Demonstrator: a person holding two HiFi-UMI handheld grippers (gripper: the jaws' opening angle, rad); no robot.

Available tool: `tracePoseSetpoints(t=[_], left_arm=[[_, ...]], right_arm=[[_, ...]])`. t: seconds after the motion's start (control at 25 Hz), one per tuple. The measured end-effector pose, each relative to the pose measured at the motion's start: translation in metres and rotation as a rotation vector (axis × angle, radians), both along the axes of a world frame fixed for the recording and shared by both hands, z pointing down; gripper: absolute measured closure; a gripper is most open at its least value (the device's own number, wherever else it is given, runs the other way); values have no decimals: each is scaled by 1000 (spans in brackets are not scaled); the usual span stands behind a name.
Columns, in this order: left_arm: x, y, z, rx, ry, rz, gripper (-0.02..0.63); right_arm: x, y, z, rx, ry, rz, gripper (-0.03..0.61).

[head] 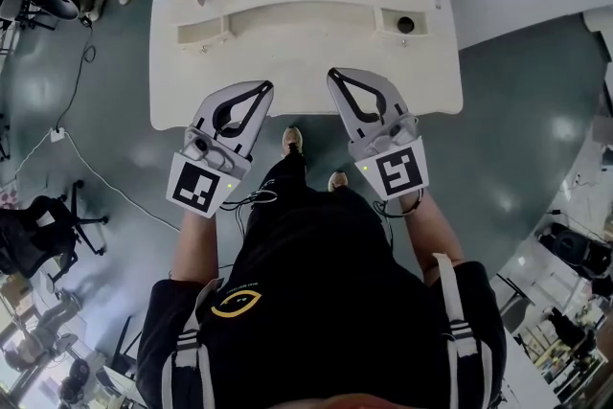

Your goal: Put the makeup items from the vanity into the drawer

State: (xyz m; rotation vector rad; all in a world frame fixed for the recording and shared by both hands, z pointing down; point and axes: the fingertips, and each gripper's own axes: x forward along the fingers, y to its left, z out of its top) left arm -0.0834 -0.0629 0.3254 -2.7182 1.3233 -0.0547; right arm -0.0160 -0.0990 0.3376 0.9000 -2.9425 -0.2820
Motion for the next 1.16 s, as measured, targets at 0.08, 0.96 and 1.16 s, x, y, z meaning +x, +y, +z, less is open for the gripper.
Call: tracePoseSetpoints(t=[0.08, 0.96, 1.16], left_arm=[[-1, -1, 1, -1, 0, 1, 595], [-4, 2, 0, 2, 3, -8, 595], [-5, 4, -5, 11, 5, -4, 595]], right_arm=[[-1, -1, 1, -1, 3, 0, 557], [-4, 1, 2, 7, 22, -1, 558], [-4, 4, -2, 3, 20, 5, 558]])
